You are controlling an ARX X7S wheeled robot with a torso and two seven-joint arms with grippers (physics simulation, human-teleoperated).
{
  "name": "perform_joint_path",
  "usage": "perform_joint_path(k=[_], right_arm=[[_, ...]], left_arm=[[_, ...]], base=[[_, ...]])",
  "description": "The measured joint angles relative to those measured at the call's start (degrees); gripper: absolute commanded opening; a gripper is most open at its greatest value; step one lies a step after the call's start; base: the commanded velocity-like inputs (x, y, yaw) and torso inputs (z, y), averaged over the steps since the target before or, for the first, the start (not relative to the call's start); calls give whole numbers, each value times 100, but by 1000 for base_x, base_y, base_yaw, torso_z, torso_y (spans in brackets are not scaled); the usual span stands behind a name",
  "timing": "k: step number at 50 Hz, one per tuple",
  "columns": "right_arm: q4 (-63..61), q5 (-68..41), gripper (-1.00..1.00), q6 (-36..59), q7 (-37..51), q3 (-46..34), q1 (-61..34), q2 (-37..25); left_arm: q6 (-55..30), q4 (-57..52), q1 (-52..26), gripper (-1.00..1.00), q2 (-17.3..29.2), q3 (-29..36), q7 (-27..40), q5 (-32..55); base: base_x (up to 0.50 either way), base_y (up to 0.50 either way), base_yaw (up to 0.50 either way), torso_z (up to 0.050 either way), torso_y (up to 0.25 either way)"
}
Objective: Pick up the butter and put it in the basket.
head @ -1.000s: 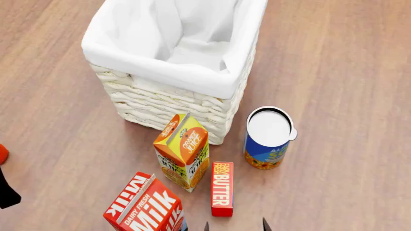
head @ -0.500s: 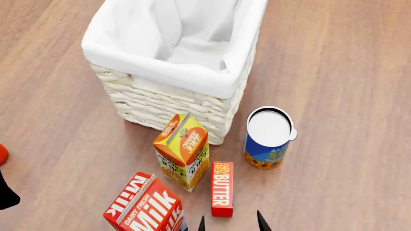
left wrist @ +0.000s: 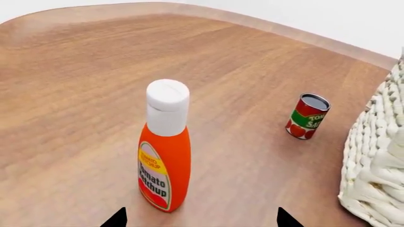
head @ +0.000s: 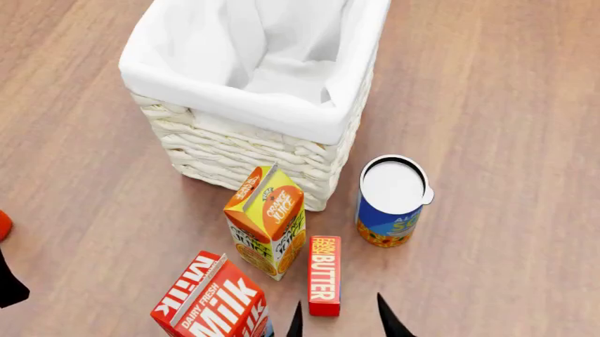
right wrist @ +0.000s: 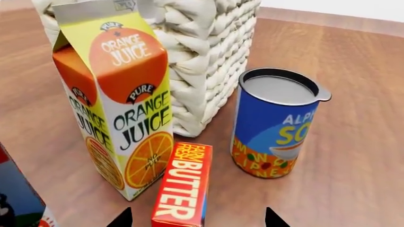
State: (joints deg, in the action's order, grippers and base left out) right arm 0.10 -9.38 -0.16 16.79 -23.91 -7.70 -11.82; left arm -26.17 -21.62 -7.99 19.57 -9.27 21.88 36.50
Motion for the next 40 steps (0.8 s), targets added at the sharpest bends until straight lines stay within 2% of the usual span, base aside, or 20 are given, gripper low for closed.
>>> perform_joint_path(k=[40], right_arm=[[120, -614, 100, 792, -289, 7, -480, -110]], left_arm=[[-57, -270, 137, 100, 36, 15, 135, 179]], base=[[0, 0, 0, 0, 0]])
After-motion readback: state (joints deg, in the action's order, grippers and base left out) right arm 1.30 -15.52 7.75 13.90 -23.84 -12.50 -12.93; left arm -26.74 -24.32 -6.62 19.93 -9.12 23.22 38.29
